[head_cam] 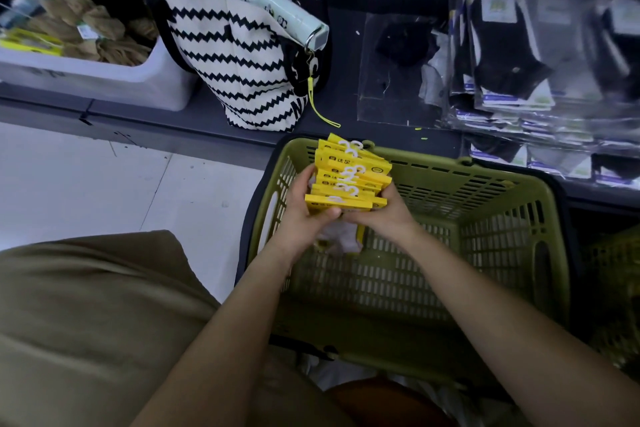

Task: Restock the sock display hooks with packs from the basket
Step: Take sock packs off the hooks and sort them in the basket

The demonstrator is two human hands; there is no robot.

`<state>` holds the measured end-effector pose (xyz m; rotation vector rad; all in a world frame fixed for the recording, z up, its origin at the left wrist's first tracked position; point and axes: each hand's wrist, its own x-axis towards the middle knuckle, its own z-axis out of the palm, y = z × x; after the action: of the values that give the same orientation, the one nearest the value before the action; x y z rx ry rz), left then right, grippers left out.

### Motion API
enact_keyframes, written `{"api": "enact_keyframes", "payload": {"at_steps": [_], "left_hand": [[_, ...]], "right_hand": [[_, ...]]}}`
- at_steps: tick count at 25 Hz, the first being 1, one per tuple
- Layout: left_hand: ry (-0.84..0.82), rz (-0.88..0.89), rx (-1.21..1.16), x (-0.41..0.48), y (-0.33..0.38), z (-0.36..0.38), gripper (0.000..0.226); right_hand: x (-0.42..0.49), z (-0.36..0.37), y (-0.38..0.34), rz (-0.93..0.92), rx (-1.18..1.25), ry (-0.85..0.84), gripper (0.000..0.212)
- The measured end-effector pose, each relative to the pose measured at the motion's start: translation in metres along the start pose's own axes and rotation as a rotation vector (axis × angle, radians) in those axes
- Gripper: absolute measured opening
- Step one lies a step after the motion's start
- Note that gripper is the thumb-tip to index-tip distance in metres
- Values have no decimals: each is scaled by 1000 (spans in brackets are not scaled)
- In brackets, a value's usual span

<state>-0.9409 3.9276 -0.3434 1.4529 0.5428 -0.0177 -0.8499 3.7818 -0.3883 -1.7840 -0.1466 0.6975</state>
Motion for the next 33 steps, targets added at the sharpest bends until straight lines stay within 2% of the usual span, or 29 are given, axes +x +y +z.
{"api": "enact_keyframes", "payload": {"at_steps": [2,5,8,11,14,18,21,25,28,30,33], "left_hand": [[-38,-6,56,-1,1,-1,84],[-113,-47,227,-7,-3,3,87],[-73,-76,304,-3,-6,4,80],[-43,-107,336,3,-4,6,73],[-44,-100,334,8,-2,12,67],[15,-126,342,16,-3,18,67],[37,-130,335,15,-6,17,69],[-32,-146,431,6,-13,16,73],[-65,-171,550,0,-18,18,78],[-84,-170,513,-2,-18,19,78],[-103,-165,489,-6,-14,23,75]], "right_hand": [[-2,-7,-8,-44,-87,-86,84],[-7,-18,-4,26,-315,-267,112],[-6,-16,-3,39,-398,-223,121],[-4,-10,-7,68,-457,-53,111],[-9,-7,-6,145,-541,13,87],[-25,0,-7,62,-532,134,57],[-32,-4,-6,66,-515,130,59],[-42,-16,-3,84,-462,50,76],[-46,-19,4,106,-602,-42,80],[-48,-17,9,139,-659,-82,78],[-53,-13,9,117,-587,-24,65]]}}
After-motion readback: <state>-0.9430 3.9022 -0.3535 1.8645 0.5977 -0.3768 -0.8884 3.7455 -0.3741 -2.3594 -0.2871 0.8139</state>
